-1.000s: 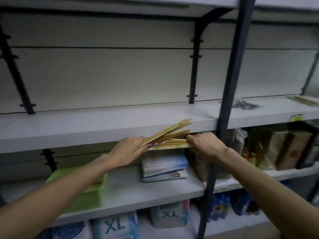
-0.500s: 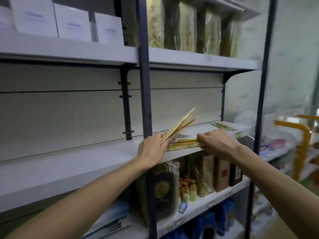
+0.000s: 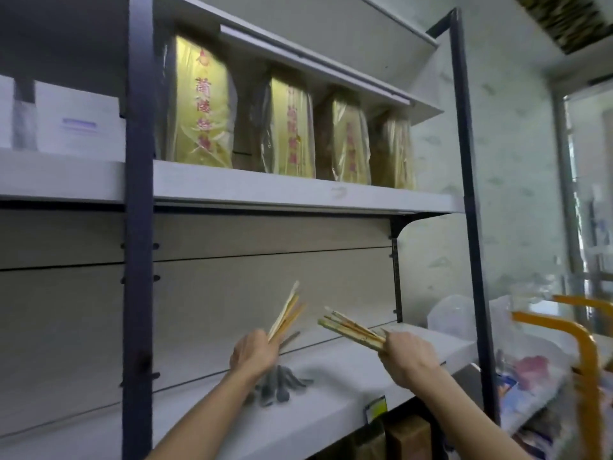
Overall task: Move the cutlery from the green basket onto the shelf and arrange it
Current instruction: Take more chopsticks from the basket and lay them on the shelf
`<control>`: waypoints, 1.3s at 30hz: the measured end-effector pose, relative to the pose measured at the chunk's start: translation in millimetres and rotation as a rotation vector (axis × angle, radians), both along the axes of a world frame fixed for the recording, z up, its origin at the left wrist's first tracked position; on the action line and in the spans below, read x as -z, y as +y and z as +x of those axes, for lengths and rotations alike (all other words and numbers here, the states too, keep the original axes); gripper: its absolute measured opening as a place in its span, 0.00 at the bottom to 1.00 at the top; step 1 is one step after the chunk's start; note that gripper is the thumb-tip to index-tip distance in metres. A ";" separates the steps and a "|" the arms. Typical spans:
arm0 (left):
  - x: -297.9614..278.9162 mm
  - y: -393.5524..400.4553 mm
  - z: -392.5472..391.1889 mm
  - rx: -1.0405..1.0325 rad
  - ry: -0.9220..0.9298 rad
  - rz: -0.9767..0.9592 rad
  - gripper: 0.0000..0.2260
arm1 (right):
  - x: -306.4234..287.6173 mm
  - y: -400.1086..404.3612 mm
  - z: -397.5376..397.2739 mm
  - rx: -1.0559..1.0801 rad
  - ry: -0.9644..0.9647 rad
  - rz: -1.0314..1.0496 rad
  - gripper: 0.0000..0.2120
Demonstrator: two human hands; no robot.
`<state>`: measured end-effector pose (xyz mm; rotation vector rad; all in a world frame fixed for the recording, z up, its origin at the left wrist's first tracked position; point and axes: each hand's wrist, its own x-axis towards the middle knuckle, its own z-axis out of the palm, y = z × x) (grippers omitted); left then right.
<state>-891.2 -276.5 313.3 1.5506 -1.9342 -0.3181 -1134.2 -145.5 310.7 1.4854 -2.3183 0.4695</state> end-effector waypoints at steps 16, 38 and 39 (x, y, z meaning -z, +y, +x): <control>52.7 -118.2 -199.6 -0.095 0.182 0.209 0.25 | 11.6 -173.3 -163.7 -0.233 -0.293 0.081 0.07; 80.9 -133.3 -315.1 -0.206 0.167 0.289 0.13 | 61.1 -245.0 -274.9 -0.515 -0.528 0.180 0.13; 81.6 -134.1 -316.4 -0.204 0.147 0.283 0.13 | 62.7 -245.6 -275.7 -0.515 -0.536 0.173 0.14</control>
